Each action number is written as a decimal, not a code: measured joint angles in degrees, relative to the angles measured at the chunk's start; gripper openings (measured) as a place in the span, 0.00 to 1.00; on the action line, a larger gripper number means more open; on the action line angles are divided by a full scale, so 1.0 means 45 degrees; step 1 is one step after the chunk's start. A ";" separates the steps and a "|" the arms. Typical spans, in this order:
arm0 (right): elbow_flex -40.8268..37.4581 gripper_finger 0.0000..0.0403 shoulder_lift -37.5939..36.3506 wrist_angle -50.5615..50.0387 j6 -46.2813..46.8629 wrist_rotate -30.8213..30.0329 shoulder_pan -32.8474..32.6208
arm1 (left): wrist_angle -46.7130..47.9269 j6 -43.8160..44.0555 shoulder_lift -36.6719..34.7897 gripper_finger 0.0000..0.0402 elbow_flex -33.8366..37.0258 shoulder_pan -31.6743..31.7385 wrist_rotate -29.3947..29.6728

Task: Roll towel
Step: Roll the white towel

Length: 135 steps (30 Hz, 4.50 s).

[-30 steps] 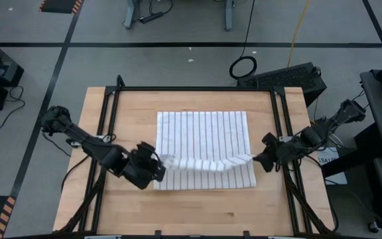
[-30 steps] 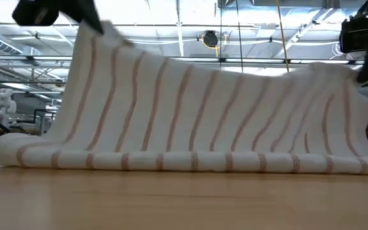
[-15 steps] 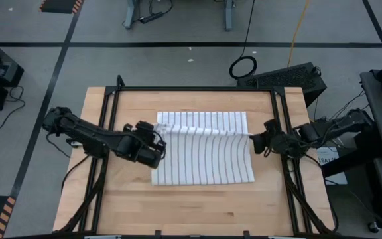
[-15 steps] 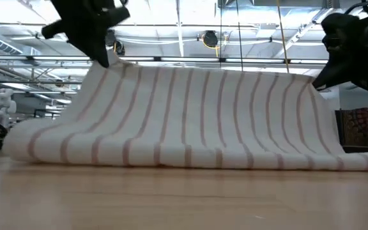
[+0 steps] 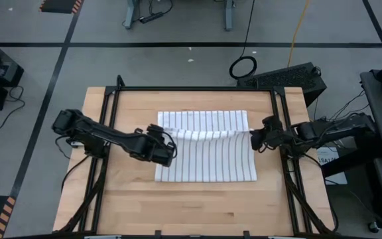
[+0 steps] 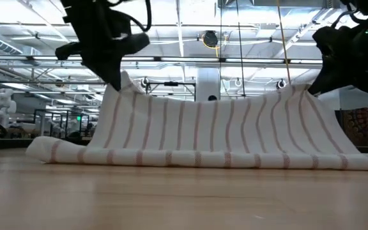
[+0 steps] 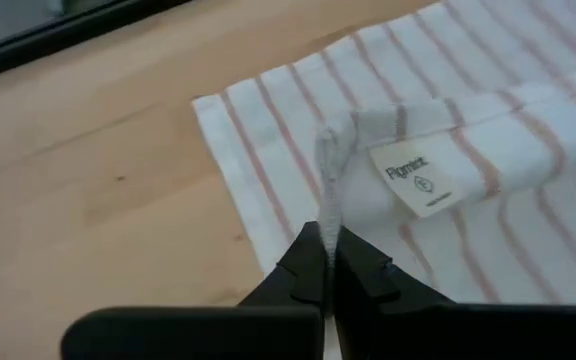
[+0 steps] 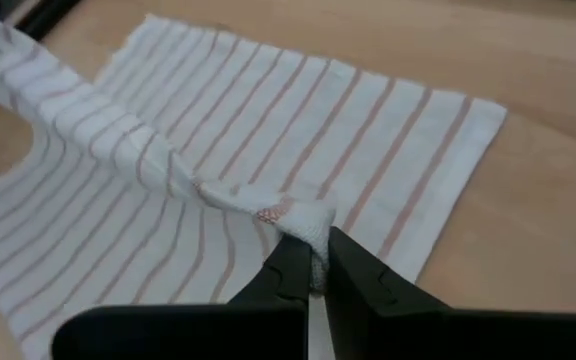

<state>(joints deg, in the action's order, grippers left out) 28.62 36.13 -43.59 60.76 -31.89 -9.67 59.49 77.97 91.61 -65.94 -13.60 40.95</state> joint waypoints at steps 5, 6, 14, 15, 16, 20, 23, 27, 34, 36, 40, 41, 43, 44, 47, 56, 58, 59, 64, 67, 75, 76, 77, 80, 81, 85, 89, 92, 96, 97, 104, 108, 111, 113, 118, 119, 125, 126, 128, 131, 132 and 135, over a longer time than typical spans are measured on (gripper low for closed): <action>0.0000 0.01 0.0900 0.0193 -0.0421 -0.0241 0.0001 | -0.0424 -0.0068 0.0234 0.03 0.0877 0.0404 -0.0005; 0.0000 0.01 0.1052 0.0214 -0.0574 -0.0292 0.0023 | -0.0559 -0.0068 0.0225 0.03 0.1060 0.0537 -0.0005; 0.0000 0.01 0.1823 0.0410 -0.0808 -0.0227 0.0370 | -0.1024 -0.0082 0.0225 0.04 0.1671 0.1115 0.0584; 0.0000 0.01 0.1823 0.0412 -0.0808 -0.0207 0.0395 | -0.1191 -0.0082 0.0225 0.05 0.1693 0.1118 0.0739; 0.0000 0.01 0.1823 0.0403 -0.0808 -0.0202 0.0398 | -0.1307 -0.0082 0.0225 0.07 0.1704 0.1161 0.0789; 0.0000 0.01 0.1823 0.0403 -0.0808 -0.0187 0.0398 | -0.1606 -0.0069 0.0225 0.18 0.1716 0.1193 0.0247; 0.0000 0.01 0.1823 0.0403 -0.0808 -0.0217 0.0400 | -0.1523 -0.0081 0.0074 0.29 0.1716 0.1192 -0.0701; 0.0000 0.01 0.1823 0.0418 -0.0808 -0.0231 0.0519 | -0.0555 -0.0160 -0.0649 0.38 0.1415 0.1266 -0.1957; 0.0000 0.01 0.1821 0.0438 -0.0958 -0.0234 0.0583 | -0.0988 -0.3809 -0.3850 0.40 0.1012 0.4530 -0.5227; 0.0000 0.01 0.1823 0.0447 -0.1016 -0.0231 0.0583 | -0.1261 -0.6103 -0.4112 0.40 0.1012 0.6263 -0.7366; 0.0000 0.01 0.1823 0.0516 -0.0988 -0.0208 0.0583 | -0.2084 -1.0193 -0.3730 0.40 0.1027 0.9218 -1.0479; 0.0000 0.01 0.1823 0.0515 -0.0913 -0.0173 0.0583 | -0.2505 -1.0910 -0.3540 0.40 0.1027 0.9778 -1.1096; 0.0000 0.01 0.1823 0.0512 -0.0614 -0.0163 0.0583 | -0.3085 -1.2160 -0.3061 0.40 0.1027 1.0563 -1.1964; 0.0000 0.01 0.1823 0.0515 -0.0494 -0.0161 0.0583 | -0.3408 -1.2803 -0.2776 0.40 0.1027 1.0804 -1.2374; 0.0000 0.01 0.1818 0.0505 0.0120 0.0314 0.0583 | -0.3972 -1.4752 -0.1783 0.41 0.1027 1.1052 -1.3505; 0.0000 0.01 0.1818 0.0495 0.1660 0.1105 0.0578 | -0.4036 -1.3207 0.1466 0.51 0.1030 1.1025 -1.3844; 0.0000 0.01 0.1819 0.0518 0.1689 0.1184 0.0578 | -0.4280 -1.2742 0.1698 0.51 0.1032 1.0989 -1.3713; 0.0000 0.01 0.1818 0.0531 0.1689 0.1203 0.0578 | -0.4512 -1.2710 0.1745 0.51 0.1032 1.0955 -1.3651; 0.0000 0.01 0.1818 0.0563 0.1694 0.1207 0.0578 | -0.5661 -1.2459 0.1756 0.51 0.1027 1.0733 -1.1730; 0.0000 0.01 0.1820 0.0572 0.1694 0.1232 0.0578 | -0.5898 -1.2029 0.1892 0.51 0.1027 1.0743 -1.1382; 0.0000 0.01 0.1823 0.0531 0.1694 0.1454 0.0578 | -0.6465 -1.2444 0.1896 0.51 0.1027 1.0501 -1.2002; 0.0000 0.01 0.1818 0.0468 0.1694 0.1450 0.0578 | -0.6497 -1.2544 0.1896 0.51 0.1027 1.0379 -1.1978; 0.0000 0.01 0.1821 0.0417 0.1695 0.1450 0.0578 | -0.6476 -1.2560 0.1896 0.51 0.1027 1.0282 -1.1751; -0.0005 0.01 0.1818 0.0408 0.1694 0.1445 0.0578 | -0.6374 -1.2327 0.1896 0.51 0.1027 1.0049 -1.0956; -0.0005 0.01 0.1818 0.0408 0.1694 0.1445 0.0578 | -0.6351 -1.2116 0.1896 0.51 0.1027 1.0014 -1.0877; -0.0005 0.01 0.1818 0.0403 0.1694 0.1358 0.0578 | -0.6819 -1.1462 0.2180 0.51 0.1317 0.9906 -1.0396; -0.0005 0.01 0.1823 0.0396 0.1786 0.1085 0.0578 | -0.7187 -1.1048 0.2638 0.51 0.1567 0.9890 -1.0304; -0.0005 0.01 0.1818 0.0389 0.1781 0.1061 0.0578 | -0.7249 -1.1077 0.2654 0.50 0.1561 0.9782 -1.0182; -0.0005 0.01 0.1820 0.0389 0.1785 0.1006 0.0578 | -0.7389 -1.1117 0.2659 0.46 0.1518 0.9616 -1.0205; -0.0005 0.01 0.1821 0.0389 0.1781 0.1012 0.0578 | -0.7356 -1.1108 0.2668 0.45 0.1483 0.9560 -1.0218; -0.0005 0.01 0.1818 0.0393 0.1786 0.1022 0.0578 | -0.6959 -1.0614 0.2321 0.43 0.1463 0.8943 -1.0370; -0.0005 0.01 0.1818 0.0393 0.1786 0.1027 0.0578 | -0.6989 -1.0445 0.2343 0.42 0.1449 0.8534 -1.0088; -0.0005 0.01 0.1818 0.0396 0.1772 0.1037 0.0578 | -0.7049 -1.0432 0.2343 0.42 0.1444 0.8356 -0.9572; -0.0005 0.01 0.1818 0.0393 0.1768 0.1068 0.0578 | -0.7057 -1.0418 0.2303 0.42 0.1444 0.8329 -0.9249; -0.0005 0.01 0.1818 0.0408 0.1738 0.1090 0.0578 | -0.7053 -1.0444 0.2154 0.42 0.1435 0.8362 -0.9024; -0.0005 0.01 0.1818 0.0415 0.1738 0.1090 0.0581 | -0.7000 -1.0500 0.2163 0.42 0.1439 0.8416 -0.9024; -0.0005 0.01 0.1822 0.0438 0.1738 0.1090 0.0578 | -0.7142 -1.0959 0.2158 0.42 0.1418 0.8518 -0.9026; -0.0005 0.01 0.1818 0.0446 0.1738 0.1090 0.0578 | -0.7137 -1.1087 0.2158 0.42 0.1377 0.8519 -0.9028; -0.0005 0.01 0.1821 0.0461 0.1738 0.1090 0.0578 | -0.7160 -1.1306 0.2158 0.42 0.1338 0.8533 -0.9024; -0.0005 0.01 0.1818 0.0468 0.1738 0.1090 0.0578 | -0.7151 -1.1513 0.2158 0.42 0.1338 0.8528 -0.9000; -0.0005 0.01 0.1818 0.0482 0.1738 0.1090 0.0578 | -0.7153 -1.1523 0.2158 0.42 0.1338 0.8525 -0.8943; -0.0005 0.01 0.1818 0.0554 0.1824 0.1092 0.0578 | -0.7145 -1.1535 0.2158 0.42 0.1338 0.8521 -0.8655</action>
<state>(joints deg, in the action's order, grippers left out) 28.60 44.31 -41.10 68.97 -26.97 -7.07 27.34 26.06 101.32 -59.92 24.74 2.00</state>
